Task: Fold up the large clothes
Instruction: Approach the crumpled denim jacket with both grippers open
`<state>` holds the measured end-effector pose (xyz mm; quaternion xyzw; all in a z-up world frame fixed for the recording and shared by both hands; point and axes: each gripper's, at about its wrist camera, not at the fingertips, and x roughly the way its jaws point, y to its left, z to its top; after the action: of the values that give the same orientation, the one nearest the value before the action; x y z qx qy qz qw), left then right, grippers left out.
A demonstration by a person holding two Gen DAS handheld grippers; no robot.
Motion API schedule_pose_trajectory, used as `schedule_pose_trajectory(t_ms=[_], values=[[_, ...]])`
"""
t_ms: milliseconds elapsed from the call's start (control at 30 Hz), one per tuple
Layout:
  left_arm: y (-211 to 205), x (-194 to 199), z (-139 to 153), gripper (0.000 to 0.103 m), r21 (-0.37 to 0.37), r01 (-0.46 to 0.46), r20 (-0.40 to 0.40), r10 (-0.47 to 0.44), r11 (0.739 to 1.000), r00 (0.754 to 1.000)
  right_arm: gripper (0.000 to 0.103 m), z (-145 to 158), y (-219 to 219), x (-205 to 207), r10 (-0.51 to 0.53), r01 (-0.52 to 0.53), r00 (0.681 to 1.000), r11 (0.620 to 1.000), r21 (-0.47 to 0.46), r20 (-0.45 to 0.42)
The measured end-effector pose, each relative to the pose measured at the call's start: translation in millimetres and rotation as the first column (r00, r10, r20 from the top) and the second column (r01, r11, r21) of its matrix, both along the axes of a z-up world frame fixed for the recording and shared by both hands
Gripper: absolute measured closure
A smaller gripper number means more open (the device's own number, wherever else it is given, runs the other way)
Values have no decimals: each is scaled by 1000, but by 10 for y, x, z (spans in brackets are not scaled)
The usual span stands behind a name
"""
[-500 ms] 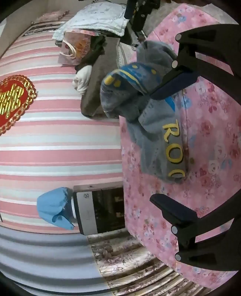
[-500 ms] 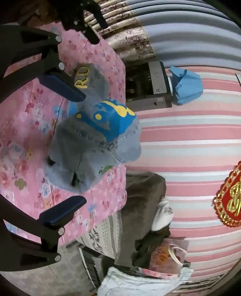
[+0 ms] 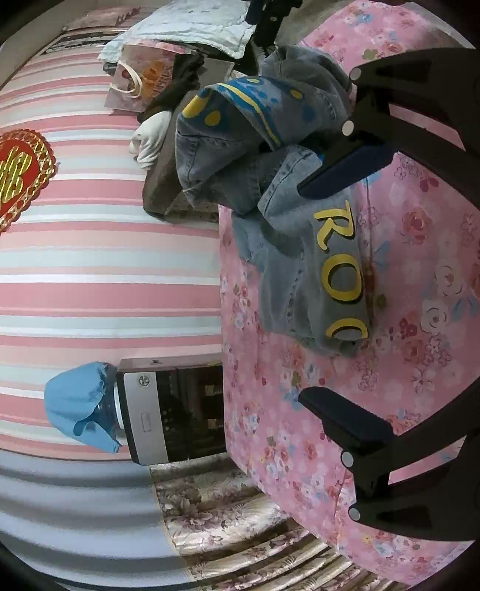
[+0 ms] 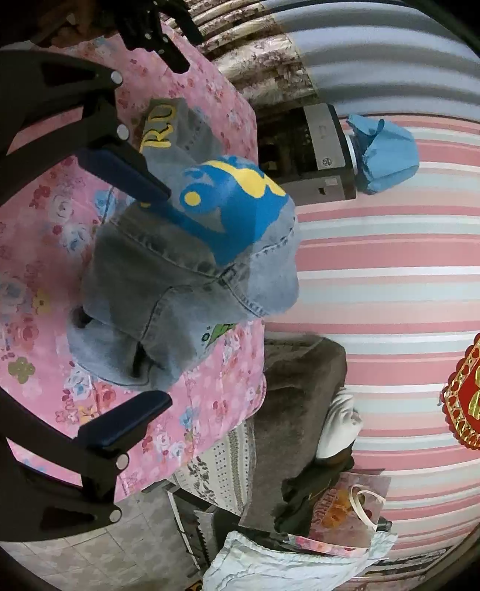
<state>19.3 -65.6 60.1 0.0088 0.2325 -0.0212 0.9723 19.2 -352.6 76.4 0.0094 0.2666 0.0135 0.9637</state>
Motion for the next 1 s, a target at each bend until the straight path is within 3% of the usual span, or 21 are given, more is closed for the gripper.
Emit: schedule_pose_trajectory(t_ms=[167, 467, 567, 867, 1000], values=[[-1, 94, 17, 3, 8, 2, 0, -2, 1000, 1000, 2, 29, 30, 43, 7, -7, 1000, 1000, -29, 1], [-90, 228, 196, 3, 32, 30, 5, -31, 999, 1000, 2, 162, -2, 150, 18, -18, 1000, 1000, 21, 12], [-55, 264, 177, 3, 22, 42, -5, -42, 999, 999, 2, 133, -4, 145, 24, -26, 1000, 998, 60, 18], [104, 255, 36, 3, 25, 22, -42, -21, 999, 999, 2, 42, 65, 109, 21, -22, 1000, 999, 50, 11], [183, 309, -12, 3, -7, 6, -73, -7, 1000, 997, 2, 22, 120, 128, 27, -27, 1000, 998, 53, 5]])
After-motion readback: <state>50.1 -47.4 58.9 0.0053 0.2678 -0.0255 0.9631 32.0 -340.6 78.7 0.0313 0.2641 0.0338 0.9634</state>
